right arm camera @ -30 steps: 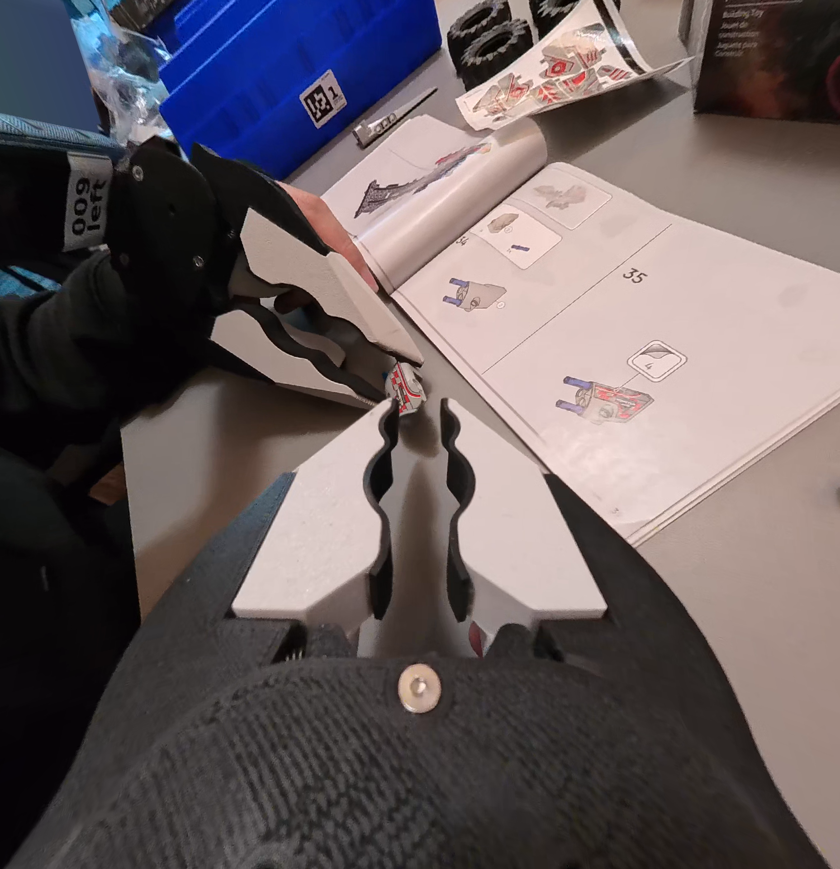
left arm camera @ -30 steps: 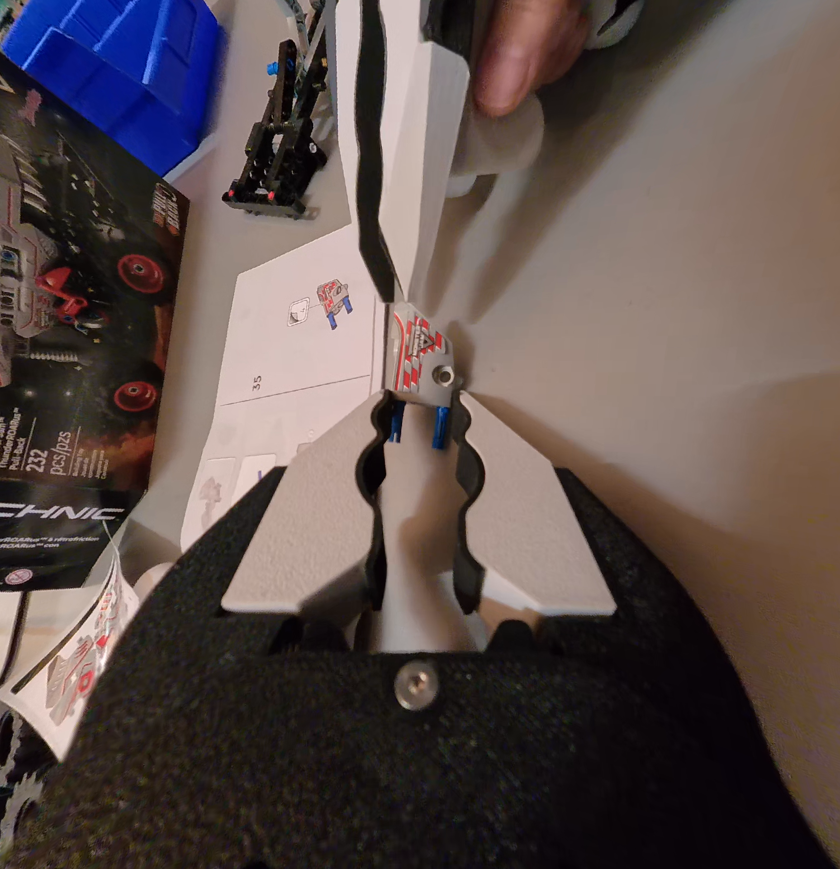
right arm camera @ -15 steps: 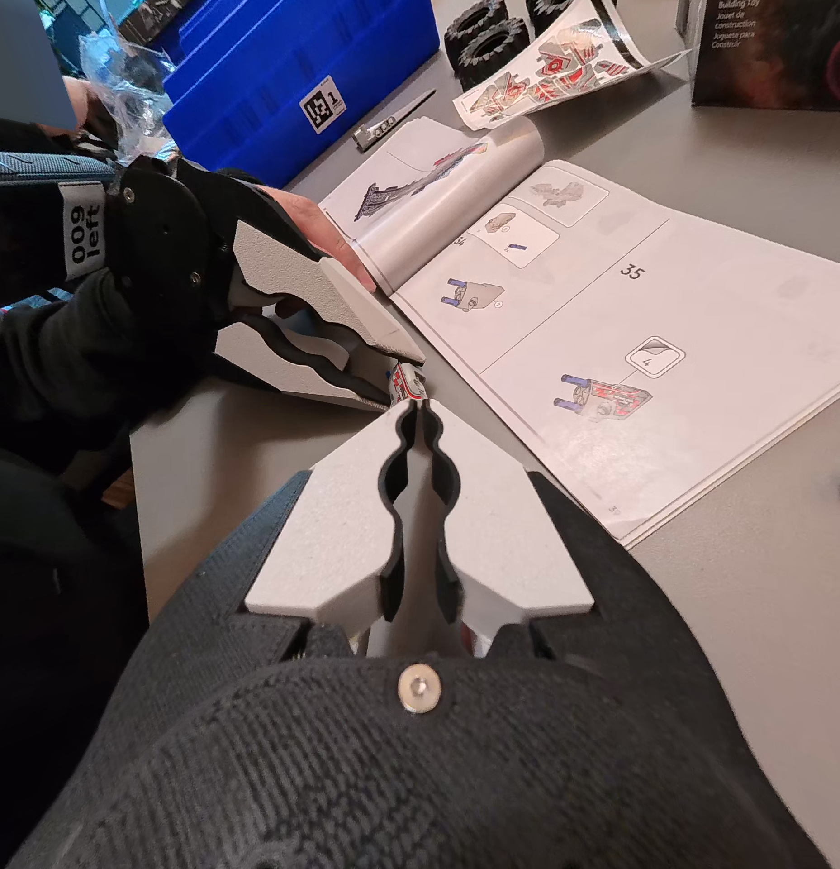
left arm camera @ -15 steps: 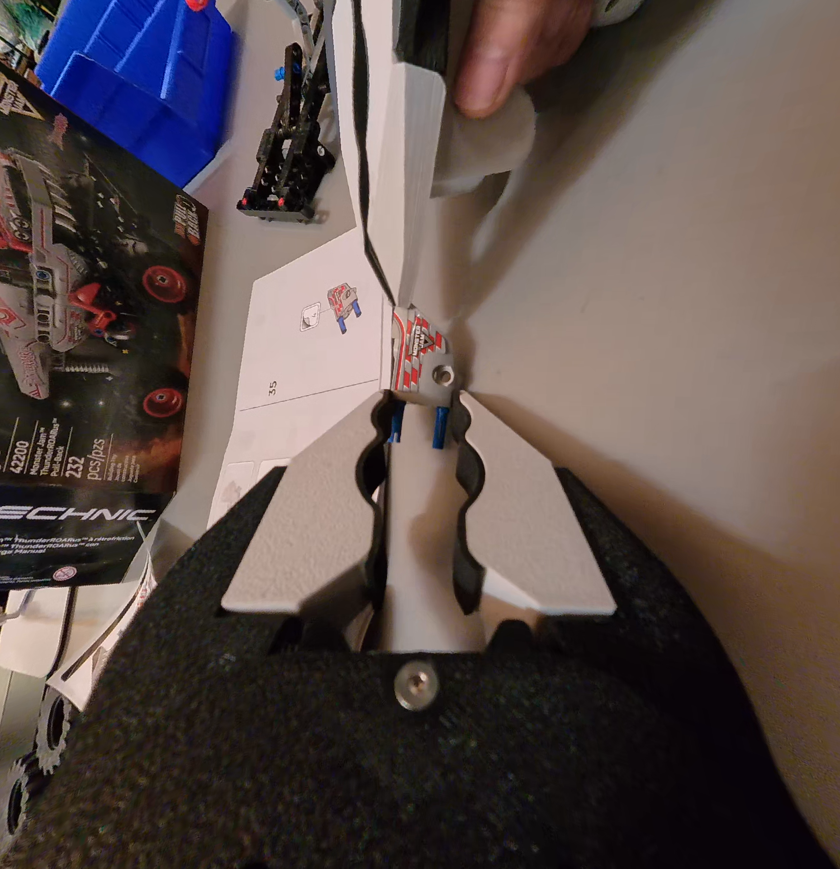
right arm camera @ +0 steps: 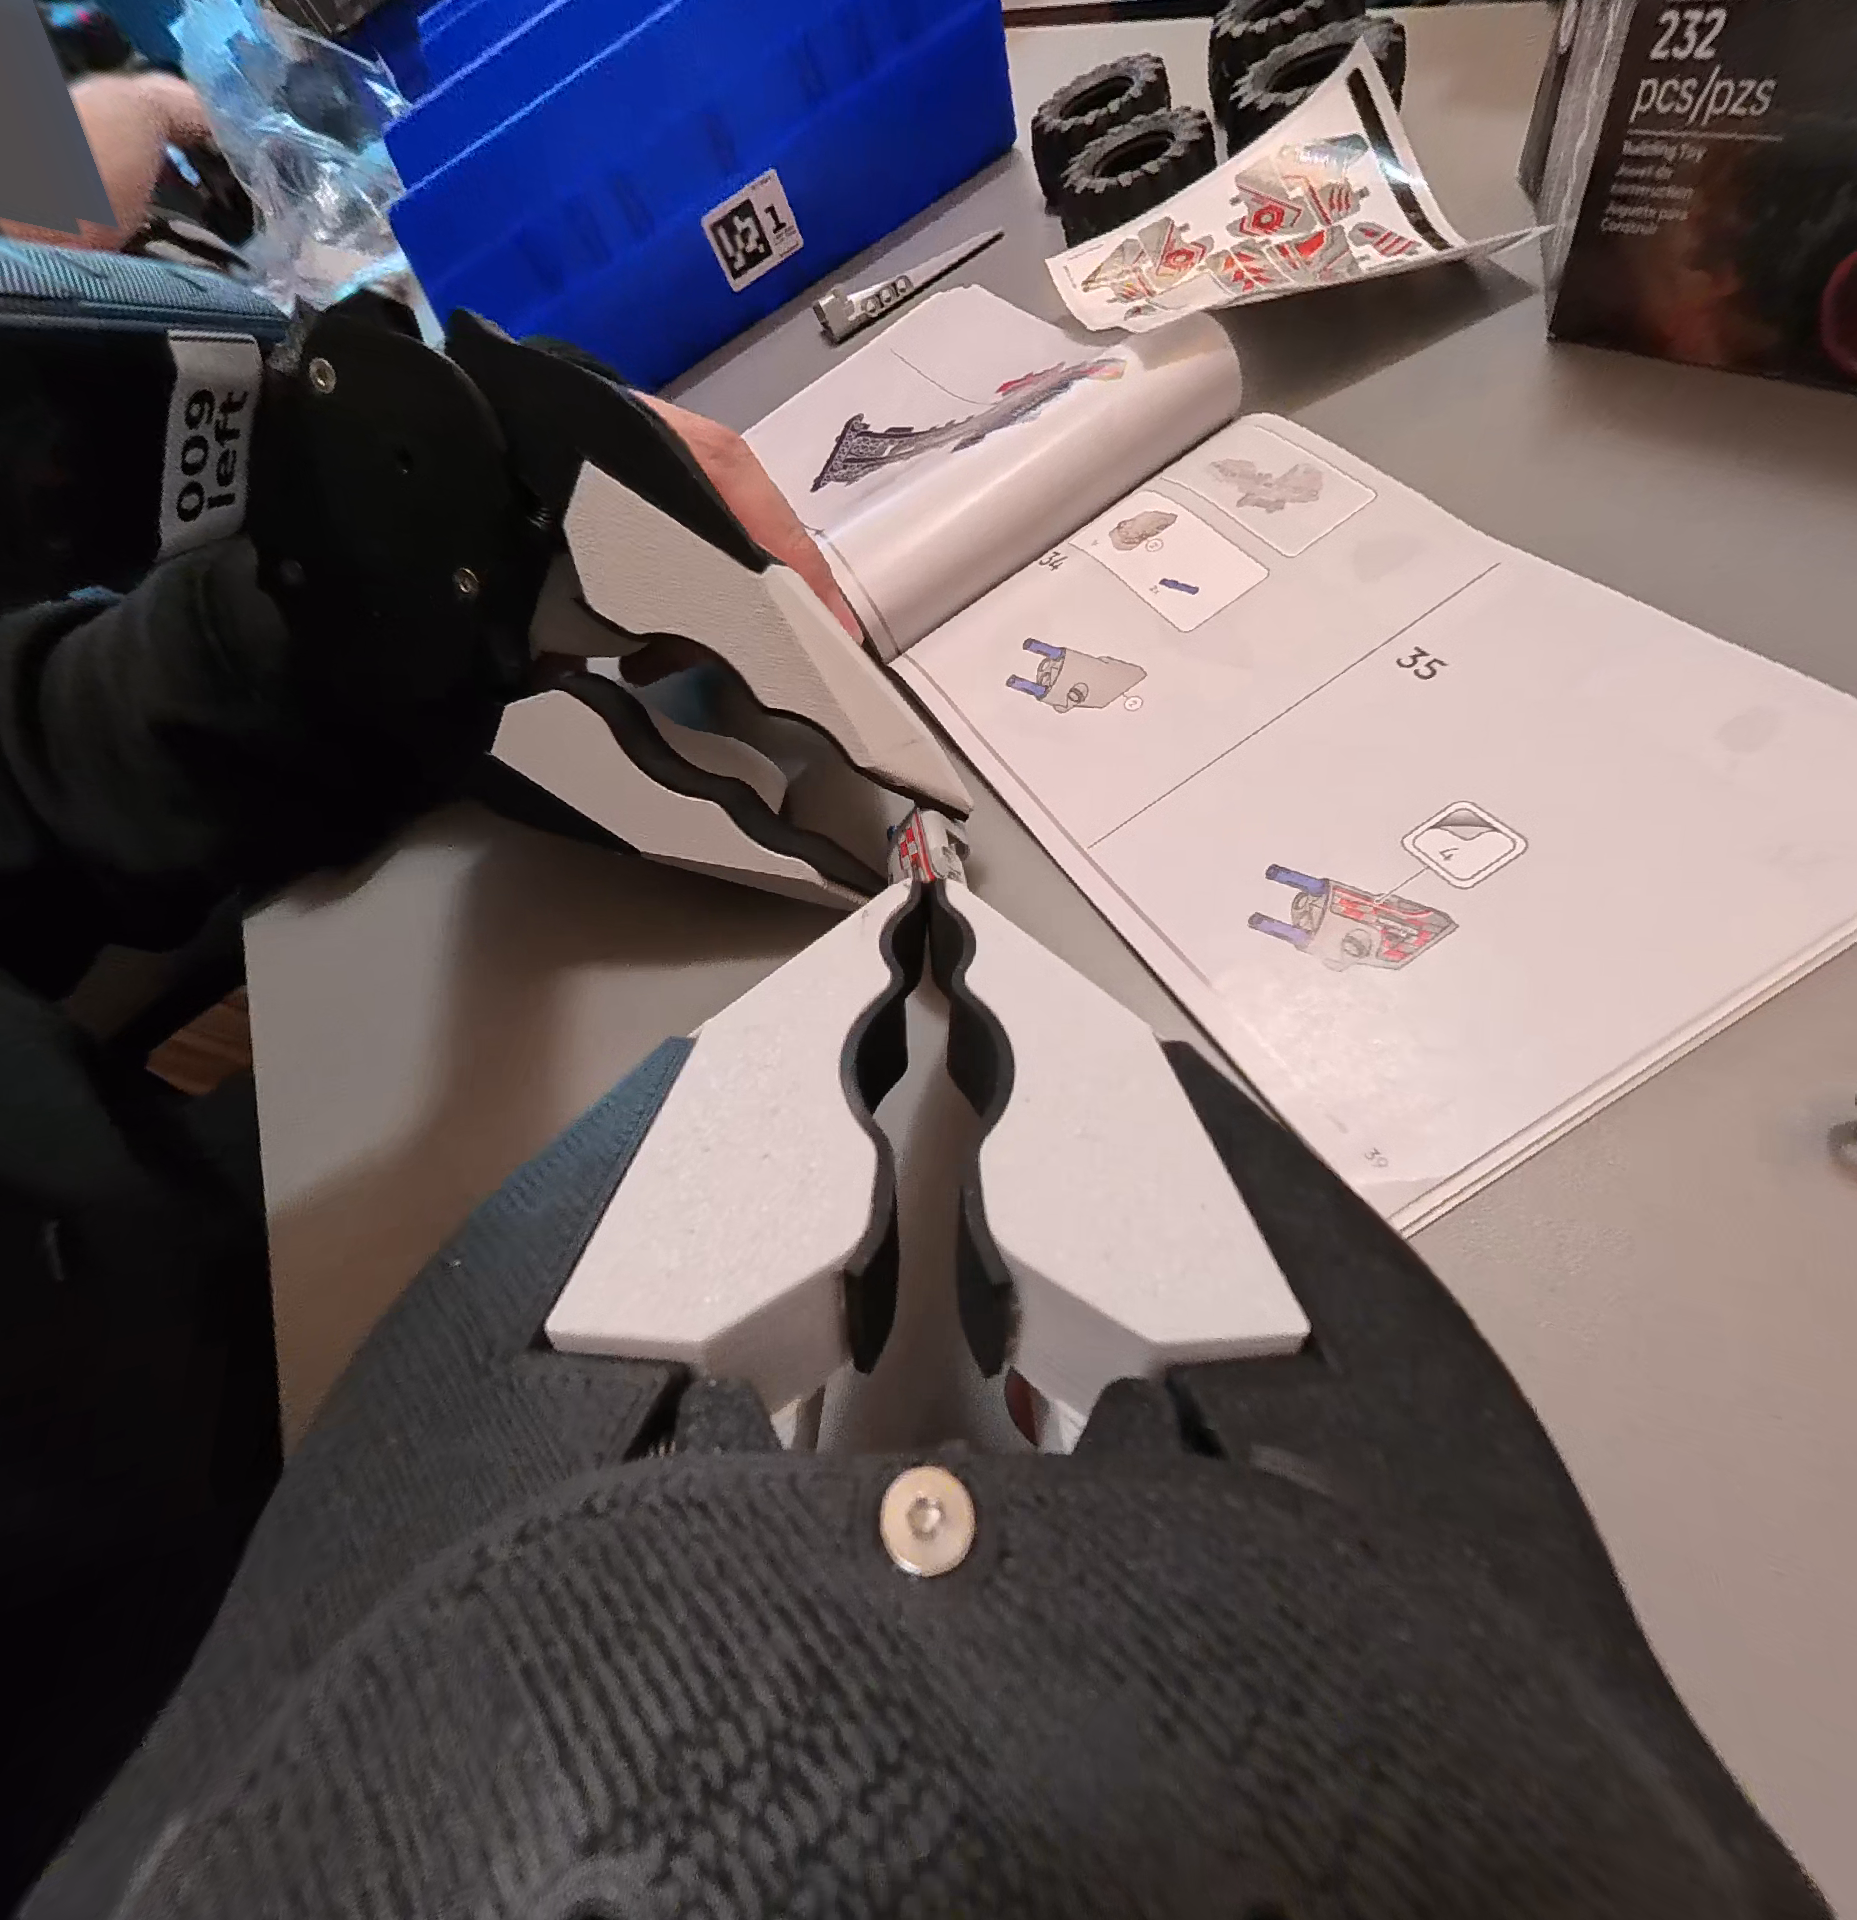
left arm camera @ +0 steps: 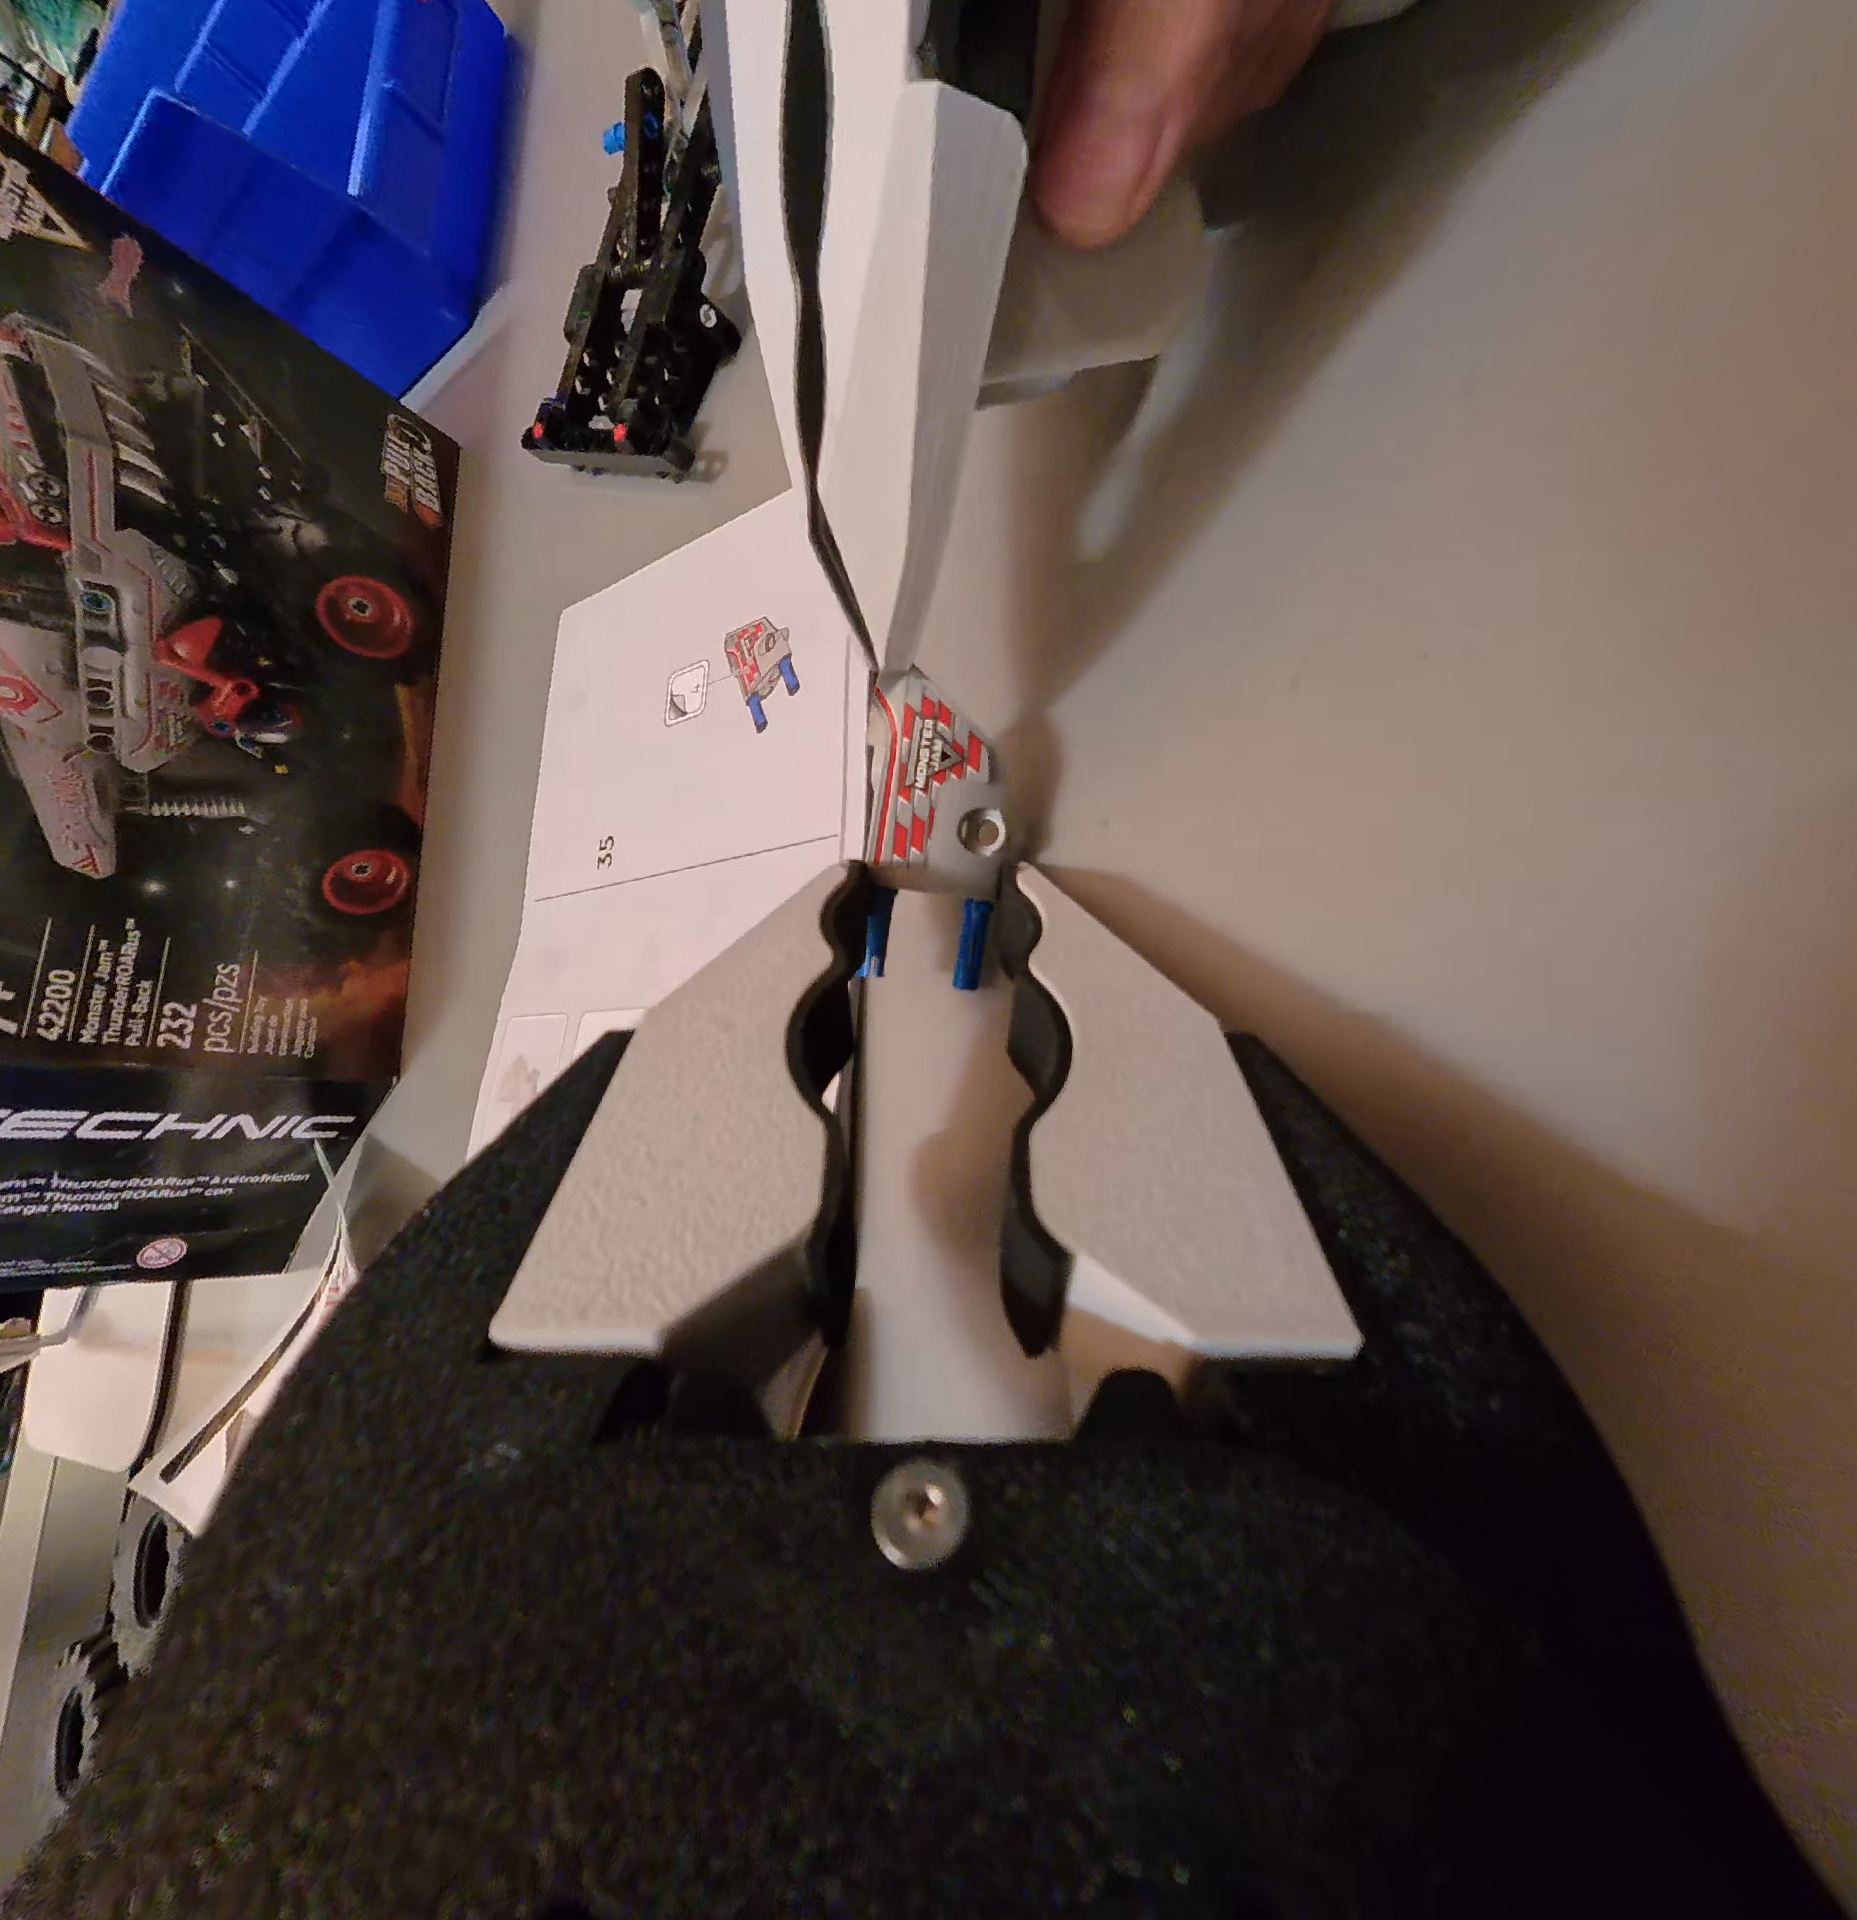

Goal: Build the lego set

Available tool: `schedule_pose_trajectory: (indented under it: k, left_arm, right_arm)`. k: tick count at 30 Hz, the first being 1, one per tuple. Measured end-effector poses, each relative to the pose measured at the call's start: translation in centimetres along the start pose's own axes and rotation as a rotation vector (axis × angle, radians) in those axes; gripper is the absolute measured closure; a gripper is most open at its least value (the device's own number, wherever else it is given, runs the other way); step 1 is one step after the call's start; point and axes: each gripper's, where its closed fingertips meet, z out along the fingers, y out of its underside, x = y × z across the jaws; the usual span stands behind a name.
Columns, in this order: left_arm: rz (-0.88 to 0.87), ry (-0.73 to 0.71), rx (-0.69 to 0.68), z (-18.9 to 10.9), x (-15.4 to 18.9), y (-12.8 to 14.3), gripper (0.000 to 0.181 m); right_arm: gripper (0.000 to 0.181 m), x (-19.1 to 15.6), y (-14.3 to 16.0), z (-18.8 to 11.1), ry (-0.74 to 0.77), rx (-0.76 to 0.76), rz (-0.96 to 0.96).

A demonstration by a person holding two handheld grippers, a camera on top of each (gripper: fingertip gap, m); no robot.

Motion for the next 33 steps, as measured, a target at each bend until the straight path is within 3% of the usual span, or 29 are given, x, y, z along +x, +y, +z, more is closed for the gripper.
schedule_pose_trajectory:
  k: [7,17,20,23,27,33]
  left_arm:
    - [-0.013,-0.008,-0.029,0.1,-0.1,0.0,0.159]
    - [-0.021,-0.018,-0.055,0.2,-0.2,0.1,0.159]
    - [-0.033,-0.028,-0.066,0.3,-0.4,0.2,0.159]
    - [-0.028,-0.028,-0.052,0.3,-0.4,0.2,0.159]
    - [-0.019,-0.031,-0.051,0.3,-0.4,0.1,0.159]
    - [-0.009,-0.034,-0.046,0.3,-0.4,0.1,0.159]
  right_arm:
    - [0.181,-0.3,0.0,0.3,0.059,-0.01,-0.137]
    - [0.181,-0.4,-0.1,0.3,0.12,-0.006,-0.207]
    - [0.181,-1.5,-0.1,0.6,0.074,0.001,-0.205]
    - [0.181,-0.6,0.2,0.3,0.142,-0.033,-0.234]
    - [0.181,0.2,-0.8,-0.5,0.185,0.026,-0.191]
    - [0.166,0.4,-0.5,0.3,0.18,0.027,-0.12]
